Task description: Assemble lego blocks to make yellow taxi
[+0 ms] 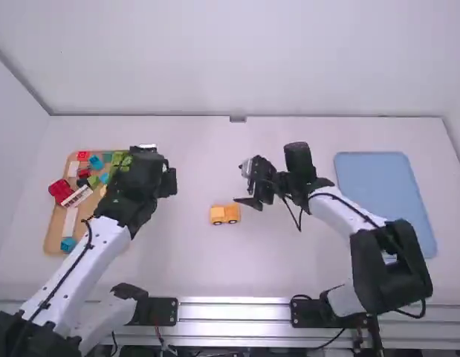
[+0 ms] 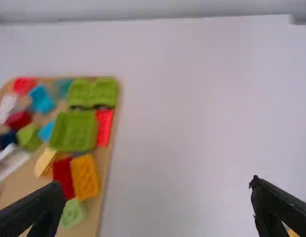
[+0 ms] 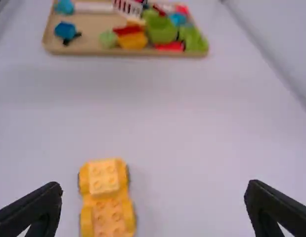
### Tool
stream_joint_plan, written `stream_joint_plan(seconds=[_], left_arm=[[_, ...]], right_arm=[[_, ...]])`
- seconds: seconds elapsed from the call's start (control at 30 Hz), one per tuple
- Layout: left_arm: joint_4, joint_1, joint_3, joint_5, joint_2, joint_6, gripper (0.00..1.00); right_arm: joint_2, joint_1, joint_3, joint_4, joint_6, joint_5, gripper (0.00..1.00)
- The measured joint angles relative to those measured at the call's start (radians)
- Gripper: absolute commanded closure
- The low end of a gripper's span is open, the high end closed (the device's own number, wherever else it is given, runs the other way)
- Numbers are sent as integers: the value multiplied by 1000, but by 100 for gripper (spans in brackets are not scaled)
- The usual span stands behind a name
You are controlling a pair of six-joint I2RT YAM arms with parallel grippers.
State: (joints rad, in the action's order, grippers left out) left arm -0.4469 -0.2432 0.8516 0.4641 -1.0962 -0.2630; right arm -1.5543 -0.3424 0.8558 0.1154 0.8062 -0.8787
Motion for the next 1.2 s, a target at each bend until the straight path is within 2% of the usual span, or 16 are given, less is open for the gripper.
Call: stream_joint_plan(seconds=[0.13,0.3,0.43,0.53,0.7,0.97,1.2], left_arm=[[-36,4,0,80,0,-102,1],[-64,27,0,150,0,-179,1],[-65,180,0,106,19,-200,1],[-73,365,0,7,59,-203,1],[-113,558,0,-124,115,-213,1],[-118,747,0,-226,203,-238,1],[-104,888,6,-280,145,-227,1]], right_arm=[[30,-32,28,16,-76,7,2],[30,-68,96,-66,-180,-12,2],[30,-88,163,-94,-231,-52,2],[30,-102,208,-94,-278,-67,2],[28,-123,267,-95,-321,-70,2],[-109,-192,465,-156,-377,-77,2],[-219,-204,566,-212,-385,-76,2]])
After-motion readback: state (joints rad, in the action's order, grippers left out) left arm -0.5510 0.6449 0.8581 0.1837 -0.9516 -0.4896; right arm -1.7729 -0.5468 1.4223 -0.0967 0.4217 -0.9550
